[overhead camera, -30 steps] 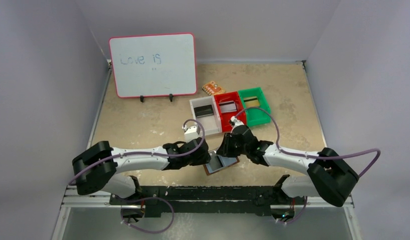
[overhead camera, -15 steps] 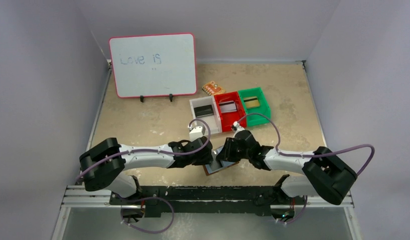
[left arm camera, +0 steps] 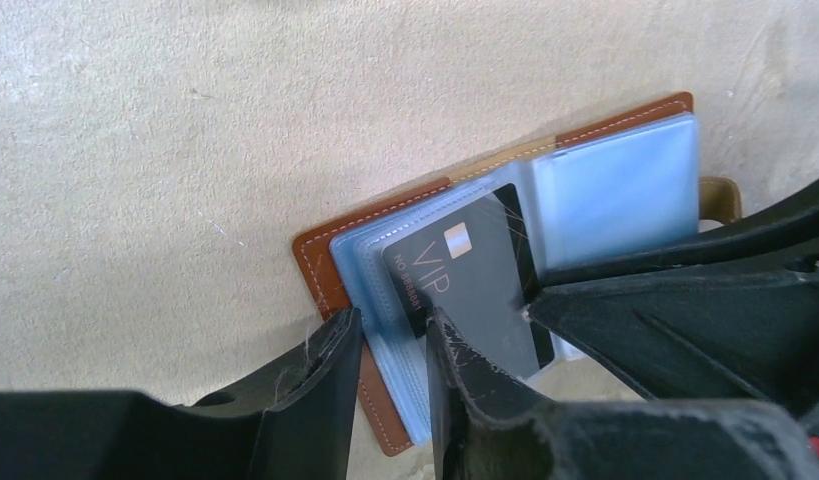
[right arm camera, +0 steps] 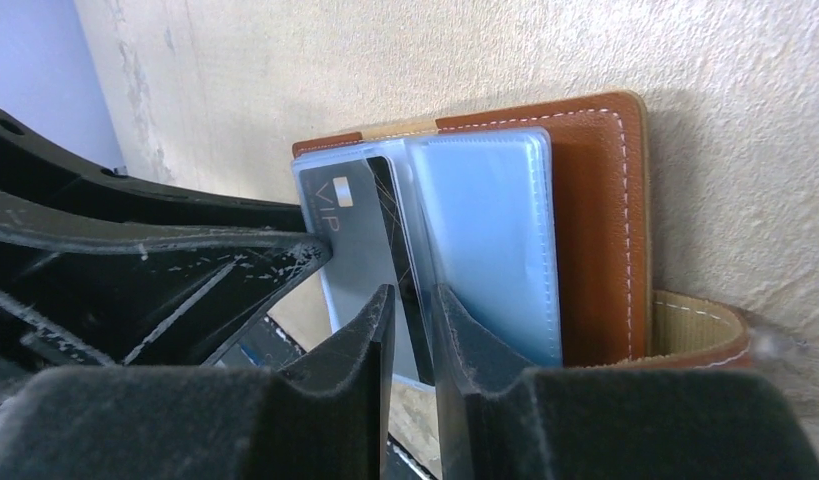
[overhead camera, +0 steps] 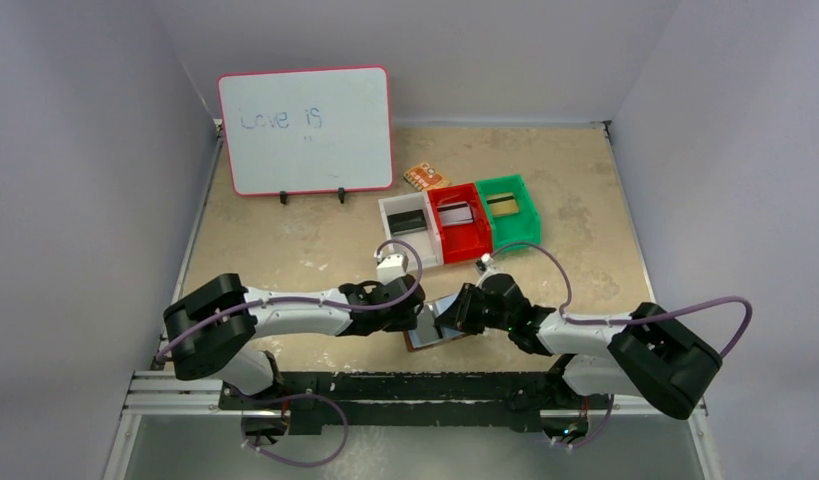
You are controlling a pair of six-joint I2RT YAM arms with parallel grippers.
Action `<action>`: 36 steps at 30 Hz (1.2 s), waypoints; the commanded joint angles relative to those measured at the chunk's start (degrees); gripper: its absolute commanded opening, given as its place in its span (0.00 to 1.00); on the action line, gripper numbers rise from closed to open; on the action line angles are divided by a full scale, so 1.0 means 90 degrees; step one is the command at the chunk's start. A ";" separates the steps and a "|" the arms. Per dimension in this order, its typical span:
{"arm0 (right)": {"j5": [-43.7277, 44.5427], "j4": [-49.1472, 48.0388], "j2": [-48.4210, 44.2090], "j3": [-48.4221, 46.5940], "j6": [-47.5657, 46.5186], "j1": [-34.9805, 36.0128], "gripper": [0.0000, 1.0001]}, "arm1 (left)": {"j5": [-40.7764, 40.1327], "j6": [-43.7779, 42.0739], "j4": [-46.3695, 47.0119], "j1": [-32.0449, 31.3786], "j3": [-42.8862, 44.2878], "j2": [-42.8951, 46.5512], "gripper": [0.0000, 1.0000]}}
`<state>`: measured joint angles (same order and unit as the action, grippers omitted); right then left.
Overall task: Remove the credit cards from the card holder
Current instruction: Remove the credit card from the card holder.
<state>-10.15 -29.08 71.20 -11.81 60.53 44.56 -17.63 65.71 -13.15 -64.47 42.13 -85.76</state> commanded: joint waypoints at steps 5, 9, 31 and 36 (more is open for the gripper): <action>-0.0510 -0.0382 0.0113 0.0120 0.0162 0.0010 0.20 | 0.0123 -0.0209 0.0242 0.0015 0.0354 -0.0162 0.24; -0.0607 -0.0593 0.0126 0.0184 0.0236 0.0008 0.18 | 0.0177 -0.0251 0.0250 0.0015 0.0397 -0.0293 0.20; -0.0317 -0.1045 0.0271 0.0187 0.0830 0.0010 0.00 | 0.0131 -0.0352 0.0031 0.0005 0.0323 -0.0437 0.00; -0.0025 -0.0517 0.0020 0.0219 0.0941 0.0010 0.00 | -0.0006 -0.0321 -0.0054 0.0006 0.0316 -0.0367 0.00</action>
<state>-13.28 -34.13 73.67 -9.61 67.26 44.56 -19.79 62.35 -14.24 -63.77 44.69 -88.77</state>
